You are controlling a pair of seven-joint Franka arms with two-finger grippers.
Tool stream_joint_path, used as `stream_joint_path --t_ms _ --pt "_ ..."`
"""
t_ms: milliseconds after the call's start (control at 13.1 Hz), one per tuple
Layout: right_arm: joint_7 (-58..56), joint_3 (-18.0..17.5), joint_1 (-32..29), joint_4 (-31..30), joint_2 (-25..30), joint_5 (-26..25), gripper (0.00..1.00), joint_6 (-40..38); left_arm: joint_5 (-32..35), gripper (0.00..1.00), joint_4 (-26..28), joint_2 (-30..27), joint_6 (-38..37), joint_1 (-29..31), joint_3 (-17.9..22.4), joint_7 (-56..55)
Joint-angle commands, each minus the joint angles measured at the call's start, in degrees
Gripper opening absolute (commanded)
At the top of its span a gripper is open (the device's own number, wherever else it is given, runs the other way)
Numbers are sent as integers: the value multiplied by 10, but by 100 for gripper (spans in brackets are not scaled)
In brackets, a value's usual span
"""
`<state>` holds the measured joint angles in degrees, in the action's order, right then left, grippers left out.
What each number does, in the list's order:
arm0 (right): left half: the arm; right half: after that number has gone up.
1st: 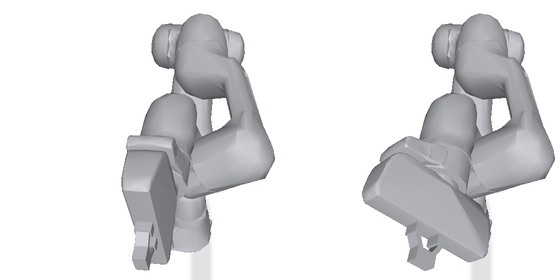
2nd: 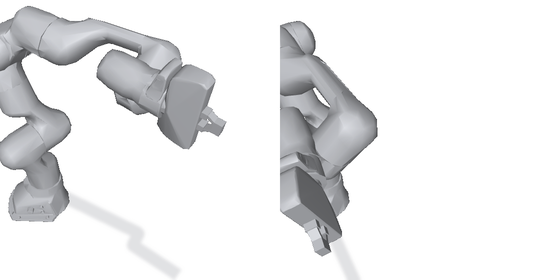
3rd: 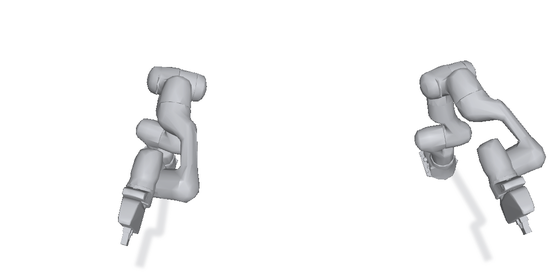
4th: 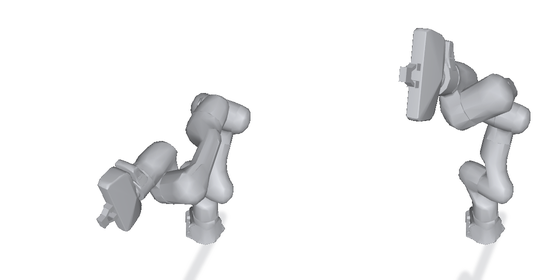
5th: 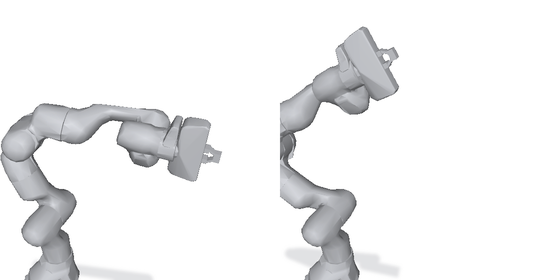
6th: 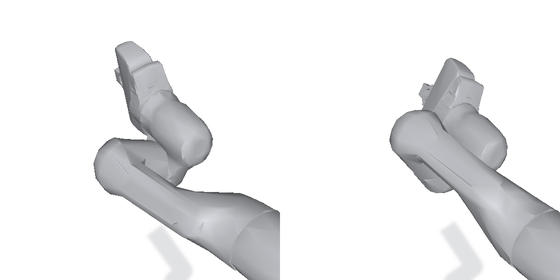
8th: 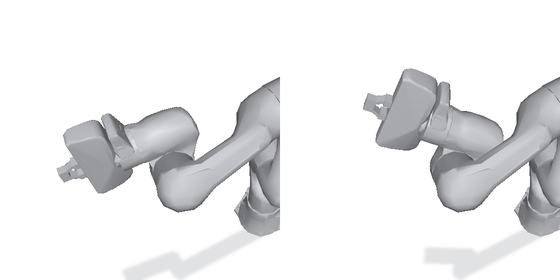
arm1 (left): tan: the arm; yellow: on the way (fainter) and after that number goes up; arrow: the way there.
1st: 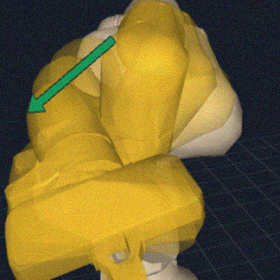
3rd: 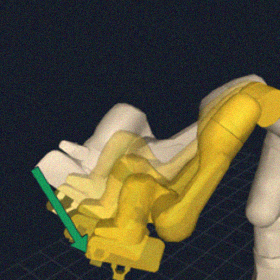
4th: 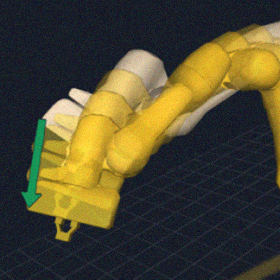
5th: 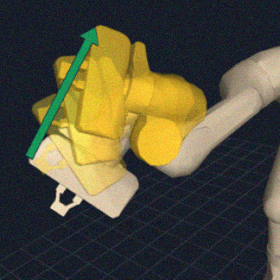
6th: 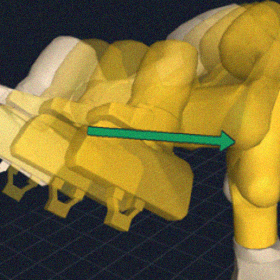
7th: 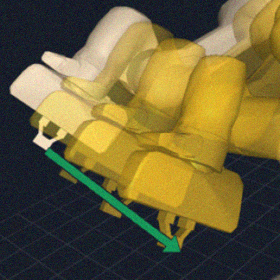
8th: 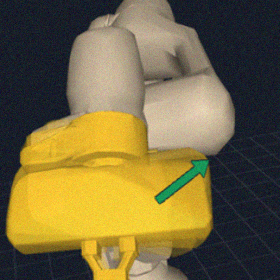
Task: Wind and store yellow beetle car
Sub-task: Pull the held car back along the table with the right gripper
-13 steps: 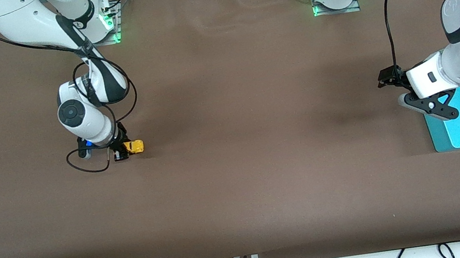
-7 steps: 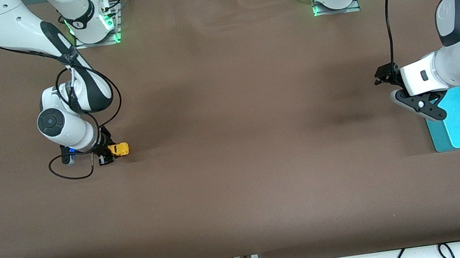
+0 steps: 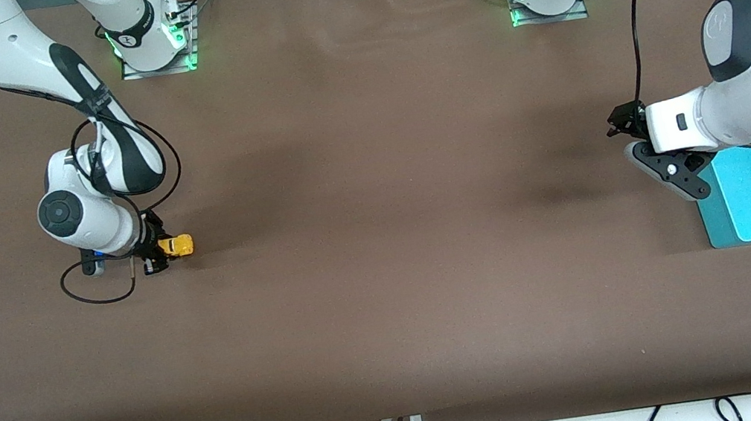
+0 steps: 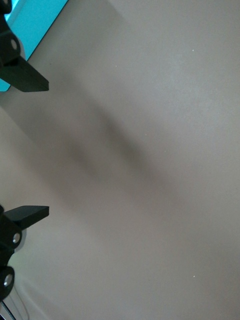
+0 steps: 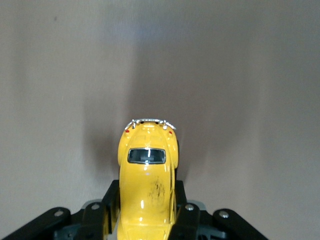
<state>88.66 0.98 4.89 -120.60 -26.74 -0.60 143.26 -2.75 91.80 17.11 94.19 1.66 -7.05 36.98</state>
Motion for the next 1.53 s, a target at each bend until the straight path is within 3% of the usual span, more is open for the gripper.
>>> stream_joint_path --t_ms 0,1299,1375,1452 --pt "-26 6 -26 6 -50 -11 3 -5 10 100 13 -6 13 -2 1 29" --pt "-69 28 -52 33 -69 -12 3 -7 24 100 86 -11 88 4 1 157" --pt "-68 28 -51 33 -68 -12 4 -8 24 100 90 -11 92 5 1 167" --pt "-67 28 -48 37 -67 -12 28 -11 24 100 95 -11 94 5 1 174"
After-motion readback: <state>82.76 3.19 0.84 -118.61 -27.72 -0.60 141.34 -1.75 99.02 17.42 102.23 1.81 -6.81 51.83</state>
